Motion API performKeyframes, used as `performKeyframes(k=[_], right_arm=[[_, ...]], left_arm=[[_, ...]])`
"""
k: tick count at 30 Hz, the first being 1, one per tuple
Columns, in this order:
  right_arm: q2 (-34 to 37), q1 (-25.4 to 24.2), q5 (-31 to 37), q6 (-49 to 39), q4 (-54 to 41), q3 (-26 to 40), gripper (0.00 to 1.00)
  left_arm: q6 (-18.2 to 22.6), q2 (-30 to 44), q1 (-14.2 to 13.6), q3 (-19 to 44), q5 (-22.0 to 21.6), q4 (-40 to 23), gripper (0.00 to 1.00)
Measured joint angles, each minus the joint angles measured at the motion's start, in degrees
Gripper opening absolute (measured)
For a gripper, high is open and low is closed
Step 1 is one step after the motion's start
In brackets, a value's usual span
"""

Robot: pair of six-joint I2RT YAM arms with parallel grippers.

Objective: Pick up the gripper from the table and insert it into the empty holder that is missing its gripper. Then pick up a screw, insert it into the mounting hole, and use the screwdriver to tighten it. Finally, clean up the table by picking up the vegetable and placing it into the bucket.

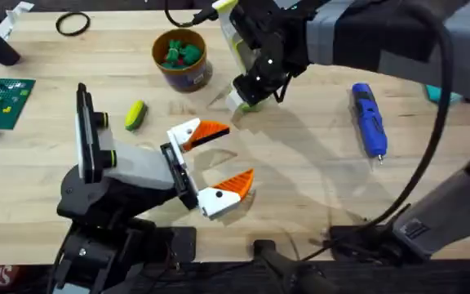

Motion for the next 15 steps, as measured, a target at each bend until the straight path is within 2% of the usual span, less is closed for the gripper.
performKeyframes(k=[8,11,15], right_arm=[[2.93,0.00,0.27,0.01,-0.06,0.00,0.589],[3.23,-0.04,0.65,-0.05,-0.04,0.14,0.524],[3.23,-0.17,1.10,-0.04,0.19,0.28,0.300]], left_arm=[[0.00,0.00,0.00,0.00,0.00,0.01,0.983],[0.00,0.00,0.02,0.00,0.00,-0.01,0.983],[0.00,0.00,0.00,0.00,0.00,-0.01,0.983]])
